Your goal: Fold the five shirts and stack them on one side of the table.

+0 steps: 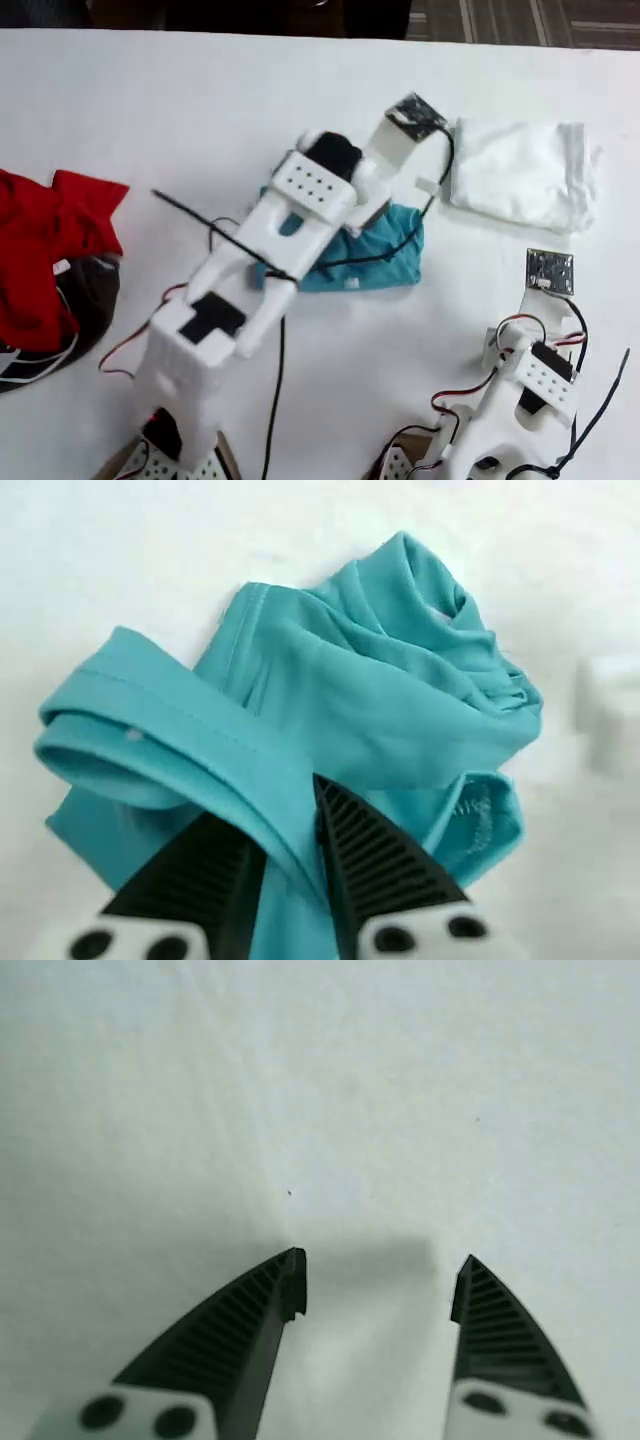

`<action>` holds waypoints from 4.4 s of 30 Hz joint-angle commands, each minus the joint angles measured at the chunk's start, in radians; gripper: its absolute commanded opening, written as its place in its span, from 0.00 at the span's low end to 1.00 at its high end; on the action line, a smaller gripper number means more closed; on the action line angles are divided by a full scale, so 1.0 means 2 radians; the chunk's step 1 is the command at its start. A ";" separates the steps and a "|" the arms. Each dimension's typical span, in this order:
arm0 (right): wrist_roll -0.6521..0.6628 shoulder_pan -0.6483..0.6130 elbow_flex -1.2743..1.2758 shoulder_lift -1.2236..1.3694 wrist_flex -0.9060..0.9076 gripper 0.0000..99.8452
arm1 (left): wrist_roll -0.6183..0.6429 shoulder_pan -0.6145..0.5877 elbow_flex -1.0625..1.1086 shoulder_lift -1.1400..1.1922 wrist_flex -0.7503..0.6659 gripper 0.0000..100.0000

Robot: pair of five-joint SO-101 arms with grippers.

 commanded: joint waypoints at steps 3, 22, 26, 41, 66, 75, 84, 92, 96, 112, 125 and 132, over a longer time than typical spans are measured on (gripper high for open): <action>-0.004 -0.003 -0.005 -0.016 -0.003 0.24 | -0.002 0.019 -0.112 0.038 0.007 0.03; -0.004 -0.003 -0.005 -0.016 -0.003 0.24 | 0.001 0.031 -0.420 0.187 0.159 0.25; -0.004 -0.003 -0.005 -0.016 -0.003 0.24 | 0.001 -0.010 -0.443 0.177 0.173 0.21; -0.004 -0.003 -0.005 -0.016 -0.007 0.24 | 0.000 0.007 -0.227 0.184 0.094 0.06; -0.038 0.019 -0.009 -0.016 -0.014 0.24 | 0.025 0.068 -0.349 0.166 0.172 0.06; -0.038 0.019 -0.008 -0.016 -0.016 0.24 | 0.022 -0.005 -0.323 0.173 0.171 0.06; -0.038 0.019 -0.008 -0.016 -0.016 0.24 | 0.025 0.050 -0.247 0.173 0.150 0.06; -0.039 0.019 -0.008 -0.016 -0.016 0.24 | 0.025 0.104 -0.270 0.168 0.155 0.06; -0.039 0.019 -0.008 -0.016 -0.016 0.24 | 0.025 0.102 -0.321 0.169 0.163 0.06; -0.040 0.019 -0.008 -0.016 -0.016 0.24 | 0.025 0.114 -0.339 0.249 0.156 0.06; -0.040 0.019 -0.008 -0.016 -0.016 0.24 | 0.025 0.084 -0.415 0.202 0.174 0.06; -0.038 0.018 -0.008 -0.016 -0.016 0.24 | 0.022 0.031 -0.303 0.061 0.173 0.06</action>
